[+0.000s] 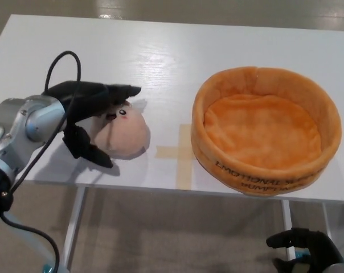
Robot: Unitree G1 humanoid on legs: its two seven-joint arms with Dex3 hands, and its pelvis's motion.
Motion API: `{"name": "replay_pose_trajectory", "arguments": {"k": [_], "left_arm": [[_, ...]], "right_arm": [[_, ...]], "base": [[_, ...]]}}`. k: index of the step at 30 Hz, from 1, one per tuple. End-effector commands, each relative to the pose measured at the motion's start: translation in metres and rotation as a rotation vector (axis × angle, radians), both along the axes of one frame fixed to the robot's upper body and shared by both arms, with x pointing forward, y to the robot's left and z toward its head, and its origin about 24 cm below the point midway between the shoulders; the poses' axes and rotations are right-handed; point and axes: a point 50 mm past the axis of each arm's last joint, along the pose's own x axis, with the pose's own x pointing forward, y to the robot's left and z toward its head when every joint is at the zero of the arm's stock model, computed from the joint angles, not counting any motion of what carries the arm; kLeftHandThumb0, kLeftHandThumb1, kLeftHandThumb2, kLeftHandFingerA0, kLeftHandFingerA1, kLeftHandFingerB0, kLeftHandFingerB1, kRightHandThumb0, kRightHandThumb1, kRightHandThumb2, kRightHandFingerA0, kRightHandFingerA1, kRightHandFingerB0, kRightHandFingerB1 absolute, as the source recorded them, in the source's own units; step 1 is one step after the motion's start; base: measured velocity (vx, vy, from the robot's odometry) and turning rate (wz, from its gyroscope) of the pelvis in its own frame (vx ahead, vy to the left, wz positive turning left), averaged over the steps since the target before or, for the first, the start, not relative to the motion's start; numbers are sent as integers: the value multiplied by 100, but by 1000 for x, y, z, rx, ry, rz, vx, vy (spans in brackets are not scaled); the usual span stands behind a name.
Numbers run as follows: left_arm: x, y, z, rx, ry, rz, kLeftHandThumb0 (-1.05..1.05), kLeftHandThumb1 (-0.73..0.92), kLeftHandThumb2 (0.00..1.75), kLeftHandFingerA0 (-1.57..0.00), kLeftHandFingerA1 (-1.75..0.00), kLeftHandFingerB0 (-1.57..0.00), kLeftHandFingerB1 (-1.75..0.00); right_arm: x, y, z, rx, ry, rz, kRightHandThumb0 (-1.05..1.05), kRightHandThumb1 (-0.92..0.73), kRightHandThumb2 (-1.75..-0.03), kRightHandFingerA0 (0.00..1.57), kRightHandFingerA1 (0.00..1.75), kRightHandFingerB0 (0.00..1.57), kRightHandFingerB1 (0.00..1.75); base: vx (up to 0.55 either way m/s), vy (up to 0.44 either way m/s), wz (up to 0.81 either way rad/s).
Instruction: Use the left hand to pick up the pink round toy on the left and place it inside the orange plate on the desk.
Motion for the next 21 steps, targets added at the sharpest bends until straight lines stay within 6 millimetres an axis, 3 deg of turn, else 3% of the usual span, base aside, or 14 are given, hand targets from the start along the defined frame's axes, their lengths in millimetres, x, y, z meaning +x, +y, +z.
{"name": "replay_pose_trajectory", "arguments": {"k": [1, 3, 4, 6, 7, 8, 9, 10, 11, 12, 15, 16, 17, 21], "left_arm": [[1, -1, -7, 96, 5, -17, -70, 38, 84, 0, 0, 0, -3], [1, -1, -9, 101, 20, -15, -92, 39, 66, 0, -1, 0, -3], [1, -1, -11, 104, 29, -15, -68, 37, 83, 0, 0, 0, -6], [1, -2, -13, 107, 32, -17, -76, 31, 71, 0, -7, 0, -10], [1, -2, -14, 108, 31, -18, -61, 33, 80, 0, -15, 0, -18], [1, -2, -14, 109, 31, -19, -61, 33, 80, 0, -15, 0, -18], [0, -3, -16, 102, 17, -26, -33, 25, 85, 0, -47, -1, -49], [-1, -3, -17, 70, 9, -30, -47, 51, 74, -58, -52, -20, -40], [-1, -3, -17, 48, 8, -30, -47, 51, 74, -58, -52, -20, -40], [-2, -3, -17, 14, 0, -34, -29, 71, 61, -81, -59, -38, -33], [-2, -3, -18, -52, -13, -29, -26, 76, 63, -97, -59, -49, -35], [-2, -3, -18, -85, -31, -18, -24, 78, 64, -104, -74, -67, -41], [-1, -4, -18, -96, -51, -16, -24, 81, 64, -103, -95, -80, -44], [-1, -4, -16, -114, -101, -18, -24, 79, 63, -104, -101, -87, -49]], "right_arm": [[0, -1, 0, 5, 6, -4, -13, -59, -59, 64, 85, 69, 78], [0, -1, 0, -3, 10, -2, -14, -60, -57, 65, 84, 69, 77], [0, -2, 0, -5, 12, 0, -14, -60, -57, 64, 83, 68, 76], [0, -2, 0, -4, 12, -4, -14, -60, -57, 67, 85, 69, 77], [0, -2, 0, -2, 9, -5, -19, -45, -83, 68, 83, 67, 79], [0, -2, 0, -1, 7, -6, -19, -45, -83, 68, 83, 67, 79], [0, -2, 0, 2, 8, -6, -13, -60, -57, 66, 84, 68, 77], [0, -2, 0, 1, 8, -4, -14, -60, -57, 66, 84, 69, 78], [0, -2, 0, 0, 7, -3, -14, -60, -57, 66, 84, 69, 78], [0, -2, 0, 0, 6, 1, -20, -44, -84, 66, 82, 67, 79], [0, -2, 1, 3, 6, 1, -19, -44, -84, 66, 82, 67, 79], [1, -2, 1, 1, 6, -3, -14, -59, -57, 67, 84, 69, 78], [1, -2, 1, -2, 5, -2, -20, -44, -84, 66, 82, 68, 80], [2, -2, 1, -5, 4, 2, -22, -44, -84, 69, 84, 69, 81]], "base": [[0, 0, 0], [0, 0, 0], [0, 0, 0], [0, 0, 0], [0, 0, 0], [0, 0, 0], [0, 0, 0], [0, 0, 0], [0, 0, 0], [0, 0, 0], [0, 0, 0], [0, 0, 0], [0, 0, 0], [0, 0, 0]]}}
